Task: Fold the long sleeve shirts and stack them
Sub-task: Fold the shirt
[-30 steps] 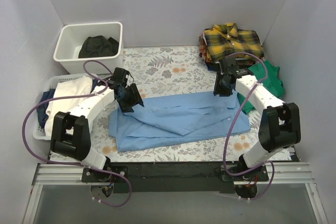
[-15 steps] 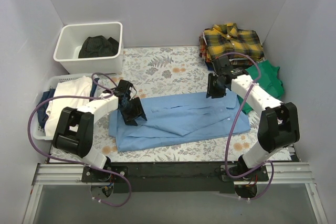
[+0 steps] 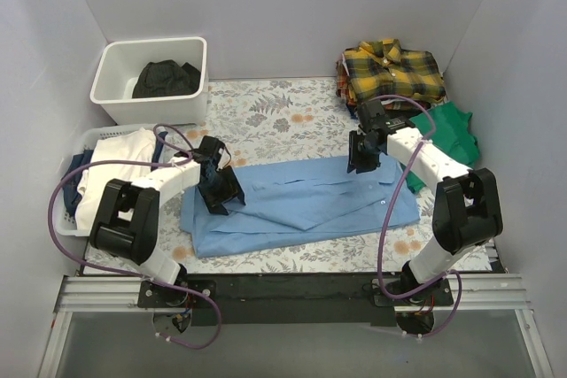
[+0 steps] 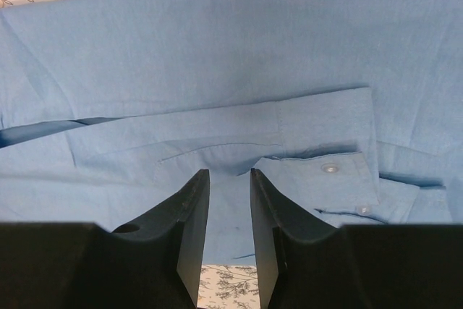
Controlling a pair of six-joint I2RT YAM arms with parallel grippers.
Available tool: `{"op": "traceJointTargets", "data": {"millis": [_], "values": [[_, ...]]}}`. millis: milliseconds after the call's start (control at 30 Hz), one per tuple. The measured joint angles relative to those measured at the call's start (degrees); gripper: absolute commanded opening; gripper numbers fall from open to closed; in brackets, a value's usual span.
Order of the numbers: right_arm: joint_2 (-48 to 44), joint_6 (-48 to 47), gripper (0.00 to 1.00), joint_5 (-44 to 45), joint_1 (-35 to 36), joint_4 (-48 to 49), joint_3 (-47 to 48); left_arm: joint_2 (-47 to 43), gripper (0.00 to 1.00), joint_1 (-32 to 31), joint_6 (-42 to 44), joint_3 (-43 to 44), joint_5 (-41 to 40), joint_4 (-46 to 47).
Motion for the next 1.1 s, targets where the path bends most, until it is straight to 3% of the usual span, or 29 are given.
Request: {"op": "traceJointTargets", "data": {"millis": [133,367,800,1100], "values": [[0.02,-0.13,0.37,0.04,0.02,-0.22,-0.61,3.39,0.58,0.11,1.75,3.87,-2.25,-2.21],[-0.02,-0.20,0.37,1.46,0.00,-0.20,-0.61,15.32,0.57,0.37,6.01,18.53,-3.63,-3.13],[0.04,-0.20,0.37,3.85,-0.09,-0.33,0.52,34.51,0.58,0.70,16.37,44.22,5.66,4.83],[2.47,-1.29,0.36,4.79,-0.09,-0.59,5.07,52.28,0.61,0.72,13.14,71.69,4.02,6.03]]}}
